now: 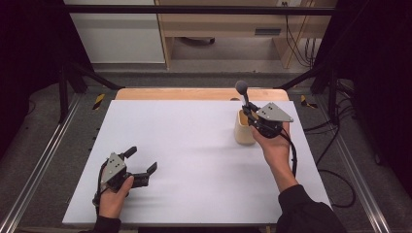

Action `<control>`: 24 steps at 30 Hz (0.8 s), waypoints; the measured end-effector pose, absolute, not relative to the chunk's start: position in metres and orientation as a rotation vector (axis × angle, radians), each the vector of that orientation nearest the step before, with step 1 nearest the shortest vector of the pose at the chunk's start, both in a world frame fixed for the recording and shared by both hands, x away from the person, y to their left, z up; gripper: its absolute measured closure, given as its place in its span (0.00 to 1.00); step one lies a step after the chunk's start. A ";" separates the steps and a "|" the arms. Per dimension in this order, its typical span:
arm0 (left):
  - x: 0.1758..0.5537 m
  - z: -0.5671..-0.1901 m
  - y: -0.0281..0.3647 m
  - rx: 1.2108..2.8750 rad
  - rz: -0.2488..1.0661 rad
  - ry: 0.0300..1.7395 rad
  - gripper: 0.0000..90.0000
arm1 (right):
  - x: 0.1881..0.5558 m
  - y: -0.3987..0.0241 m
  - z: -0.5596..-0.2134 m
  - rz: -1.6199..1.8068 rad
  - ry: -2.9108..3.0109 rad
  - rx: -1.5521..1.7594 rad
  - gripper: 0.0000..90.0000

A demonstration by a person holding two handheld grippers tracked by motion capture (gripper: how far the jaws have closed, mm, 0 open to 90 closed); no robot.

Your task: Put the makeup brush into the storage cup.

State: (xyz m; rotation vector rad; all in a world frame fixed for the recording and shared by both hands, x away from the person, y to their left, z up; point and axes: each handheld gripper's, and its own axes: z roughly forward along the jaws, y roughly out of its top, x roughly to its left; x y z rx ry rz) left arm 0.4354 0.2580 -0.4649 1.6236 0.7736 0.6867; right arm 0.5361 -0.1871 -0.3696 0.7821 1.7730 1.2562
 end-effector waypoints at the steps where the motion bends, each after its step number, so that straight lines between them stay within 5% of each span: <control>1: 0.435 -0.465 0.258 1.623 0.685 0.772 0.04 | 0.536 -0.187 -0.370 1.257 1.771 0.784 0.83; 24: 0.436 -0.465 0.259 1.617 0.669 0.765 0.04 | 0.547 -0.196 -0.374 1.328 1.717 0.851 0.83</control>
